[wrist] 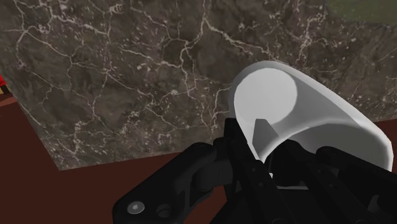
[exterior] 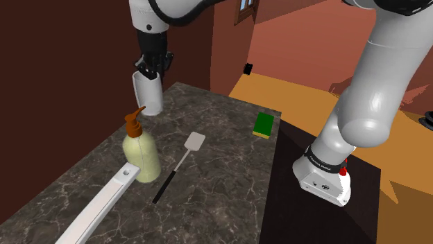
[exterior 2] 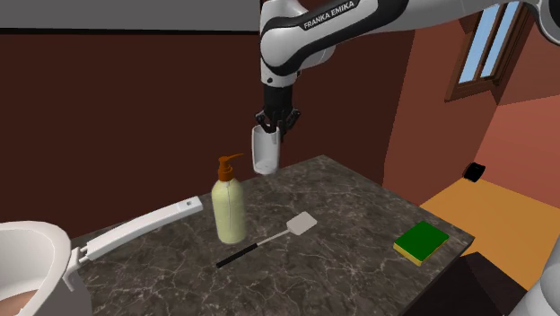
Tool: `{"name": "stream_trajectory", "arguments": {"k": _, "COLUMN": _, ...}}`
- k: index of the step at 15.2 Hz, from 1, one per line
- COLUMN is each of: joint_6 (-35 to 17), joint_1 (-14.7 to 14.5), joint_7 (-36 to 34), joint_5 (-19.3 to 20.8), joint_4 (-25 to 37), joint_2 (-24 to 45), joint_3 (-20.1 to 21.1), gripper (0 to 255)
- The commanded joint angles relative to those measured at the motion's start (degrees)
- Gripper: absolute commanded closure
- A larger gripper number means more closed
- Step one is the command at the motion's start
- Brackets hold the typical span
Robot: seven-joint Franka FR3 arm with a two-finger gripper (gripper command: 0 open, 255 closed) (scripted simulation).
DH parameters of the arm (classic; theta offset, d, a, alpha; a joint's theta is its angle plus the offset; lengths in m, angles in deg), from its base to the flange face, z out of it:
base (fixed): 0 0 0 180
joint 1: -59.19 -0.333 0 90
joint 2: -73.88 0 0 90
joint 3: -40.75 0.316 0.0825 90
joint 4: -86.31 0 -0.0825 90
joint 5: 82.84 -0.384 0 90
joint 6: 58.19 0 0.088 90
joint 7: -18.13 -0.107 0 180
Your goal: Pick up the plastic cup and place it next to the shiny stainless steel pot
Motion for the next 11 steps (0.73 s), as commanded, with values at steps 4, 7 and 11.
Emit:
{"name": "stream_trajectory", "arguments": {"k": 4, "joint_6": 3.7, "joint_1": -0.1, "joint_7": 0.4, "joint_5": -0.4, "joint_4": 3.2, "joint_2": -0.6, "joint_3": 0.1, "gripper": 255}}
{"name": "stream_trajectory", "arguments": {"k": 7, "joint_6": 5.9, "joint_1": -0.1, "joint_7": 0.6, "joint_5": -0.6, "joint_4": 5.3, "joint_2": -0.7, "joint_3": 0.2, "gripper": 255}}
{"name": "stream_trajectory", "arguments": {"k": 11, "joint_6": 9.0, "joint_1": -0.2, "joint_7": 0.8, "joint_5": -0.7, "joint_4": 8.3, "joint_2": -0.8, "joint_3": 0.3, "gripper": 255}}
